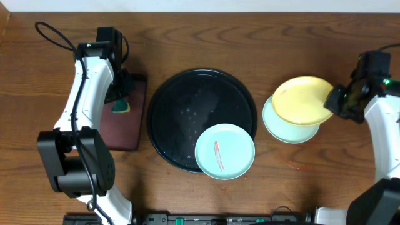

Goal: Clean dirty plates on tray and stack at the side
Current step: 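Carry the yellow plate right and set it on the green plate, then grasp the red-streaked green plate rim with the right gripper and drag it to tray center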

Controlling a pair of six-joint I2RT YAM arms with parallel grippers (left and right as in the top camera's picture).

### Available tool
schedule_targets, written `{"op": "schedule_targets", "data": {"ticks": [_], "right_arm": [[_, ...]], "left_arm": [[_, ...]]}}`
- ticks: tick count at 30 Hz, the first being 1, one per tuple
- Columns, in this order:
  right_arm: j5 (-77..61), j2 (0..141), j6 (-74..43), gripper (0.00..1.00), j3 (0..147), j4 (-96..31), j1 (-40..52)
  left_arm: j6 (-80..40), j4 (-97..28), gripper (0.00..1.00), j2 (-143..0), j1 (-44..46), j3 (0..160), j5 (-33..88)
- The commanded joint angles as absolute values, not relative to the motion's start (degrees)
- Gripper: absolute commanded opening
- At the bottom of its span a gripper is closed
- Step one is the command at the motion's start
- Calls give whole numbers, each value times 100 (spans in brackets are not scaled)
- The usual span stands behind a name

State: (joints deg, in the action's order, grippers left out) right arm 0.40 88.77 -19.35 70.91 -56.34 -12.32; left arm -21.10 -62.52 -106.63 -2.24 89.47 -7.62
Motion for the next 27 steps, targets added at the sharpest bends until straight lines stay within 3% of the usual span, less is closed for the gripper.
{"op": "schedule_targets", "data": {"ticks": [1,2,9,16,27], "right_arm": [[-152,8862,-2010,11,6622,-5330,-1208],[-202,8862,-2008,18,6508,-5240,-1194],[-720,8849,-1649,40,6493,-5286,-1087],[-2685,8849,-1017,47,6812,-5463,-648],[-2187,8851,-1063,58,6571,-5909,904]], "left_arm": [[-2062,-6243,8,-10709,-246,8906,-792],[-2062,-6243,7,-10711,-246,8906,-792],[-2062,-6230,7,-10709,-246,8906,-790],[-2062,-6202,7,-10709,-246,8906,-792],[-2062,-6206,7,-10711,-246,8906,-792]]}}
